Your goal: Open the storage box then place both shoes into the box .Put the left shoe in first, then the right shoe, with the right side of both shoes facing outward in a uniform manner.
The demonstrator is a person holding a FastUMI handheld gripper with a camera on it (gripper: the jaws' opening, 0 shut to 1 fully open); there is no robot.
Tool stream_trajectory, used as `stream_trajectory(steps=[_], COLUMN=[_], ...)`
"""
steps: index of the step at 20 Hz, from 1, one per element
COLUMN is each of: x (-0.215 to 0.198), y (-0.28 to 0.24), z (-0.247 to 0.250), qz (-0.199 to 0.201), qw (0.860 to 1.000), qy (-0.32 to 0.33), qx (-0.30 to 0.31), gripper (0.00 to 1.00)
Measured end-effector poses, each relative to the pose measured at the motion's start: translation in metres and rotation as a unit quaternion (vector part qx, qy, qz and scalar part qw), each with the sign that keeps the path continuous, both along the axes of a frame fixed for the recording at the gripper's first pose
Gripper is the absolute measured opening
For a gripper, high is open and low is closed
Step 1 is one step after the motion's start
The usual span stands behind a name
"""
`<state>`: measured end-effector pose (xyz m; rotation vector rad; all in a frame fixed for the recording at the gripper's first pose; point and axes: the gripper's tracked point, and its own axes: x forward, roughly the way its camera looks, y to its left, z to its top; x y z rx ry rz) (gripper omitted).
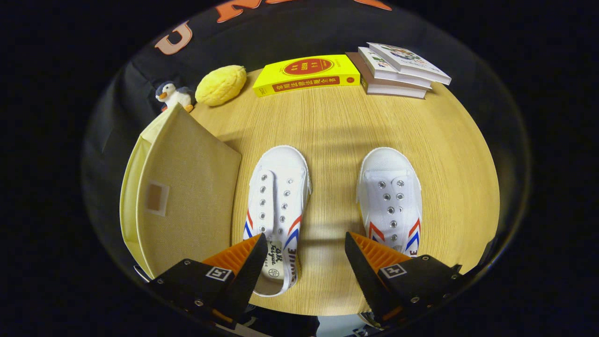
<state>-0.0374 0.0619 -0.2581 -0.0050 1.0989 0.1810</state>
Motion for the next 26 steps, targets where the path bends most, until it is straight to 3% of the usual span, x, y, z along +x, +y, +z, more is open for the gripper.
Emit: stream_trajectory(steps=[11, 15, 16, 18, 21, 23, 24, 26], x=[0.014, 0.016, 0.015, 0.014, 0.014, 0.014, 0.013, 0.015], y=[0.019, 0.039, 0.038, 0.035, 0.034, 0.030, 0.030, 0.031], z=[-0.027, -0.034, -0.035, -0.036, -0.037, -0.035, -0.038, -0.033], qz=[0.033, 0.063, 0.072, 0.077, 0.057, 0.025, 0.005, -0.030], qw=[0.999, 0.997, 0.995, 0.995, 0.996, 0.997, 0.996, 0.993], qy=[0.036, 0.049, 0.052, 0.056, 0.068, 0.066, 0.066, 0.058], qx=[-0.020, -0.023, -0.038, -0.041, -0.010, 0.027, 0.056, 0.103], gripper=[0.97, 0.71, 0.54, 0.41, 0.37, 0.23, 0.06, 0.00])
